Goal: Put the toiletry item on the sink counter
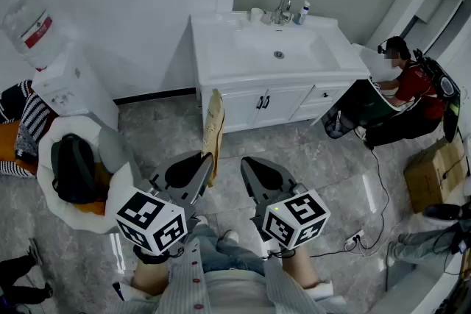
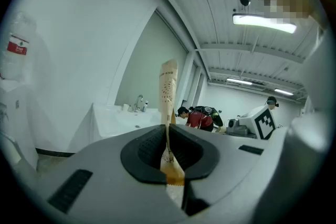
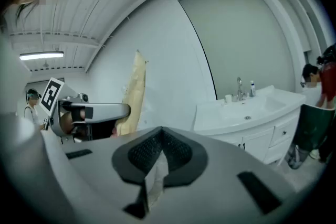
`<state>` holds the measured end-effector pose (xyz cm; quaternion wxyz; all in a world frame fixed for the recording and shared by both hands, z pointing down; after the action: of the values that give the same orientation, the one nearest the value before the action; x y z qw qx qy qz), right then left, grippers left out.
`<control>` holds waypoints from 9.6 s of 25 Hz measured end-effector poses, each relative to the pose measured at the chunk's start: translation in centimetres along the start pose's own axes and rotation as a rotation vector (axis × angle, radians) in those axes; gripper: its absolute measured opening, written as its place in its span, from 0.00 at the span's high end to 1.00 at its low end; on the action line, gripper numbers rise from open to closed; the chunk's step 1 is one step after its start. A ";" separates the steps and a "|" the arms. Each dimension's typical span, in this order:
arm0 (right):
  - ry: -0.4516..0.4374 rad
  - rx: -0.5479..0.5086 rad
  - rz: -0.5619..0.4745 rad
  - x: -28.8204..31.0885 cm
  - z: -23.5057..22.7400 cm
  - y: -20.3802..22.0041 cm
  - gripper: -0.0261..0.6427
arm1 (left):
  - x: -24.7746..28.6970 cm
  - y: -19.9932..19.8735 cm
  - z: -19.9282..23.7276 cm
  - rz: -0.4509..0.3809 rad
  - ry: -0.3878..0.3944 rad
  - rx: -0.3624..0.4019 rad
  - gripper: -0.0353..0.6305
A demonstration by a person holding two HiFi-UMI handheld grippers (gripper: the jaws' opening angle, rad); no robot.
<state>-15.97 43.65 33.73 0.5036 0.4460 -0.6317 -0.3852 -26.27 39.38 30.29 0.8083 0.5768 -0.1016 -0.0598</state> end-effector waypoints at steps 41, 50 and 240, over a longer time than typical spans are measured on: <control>0.034 0.084 0.069 7.5 -7.3 0.0 0.95 | 7.8 -2.7 8.1 0.020 -0.005 0.021 0.90; 0.064 0.074 0.066 15.2 -9.8 -3.5 0.95 | 11.8 -5.8 16.0 0.016 0.020 0.021 0.90; -0.283 0.061 0.555 62.1 -34.4 -11.0 0.95 | 50.4 -1.3 66.1 0.880 -0.117 0.521 0.66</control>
<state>13.74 -20.03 48.34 0.4832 0.2133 -0.8043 -0.2722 7.33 -32.70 54.62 0.5793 0.6574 -0.3912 0.2813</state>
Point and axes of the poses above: the fingertips, and each gripper's own axes: x forward along the fingers, z to its left, y out of its underside, the point moved 3 cm from there along -x, backward along the fingers, and after that the axes turned 12 degrees about y, right-handed, at the moved point
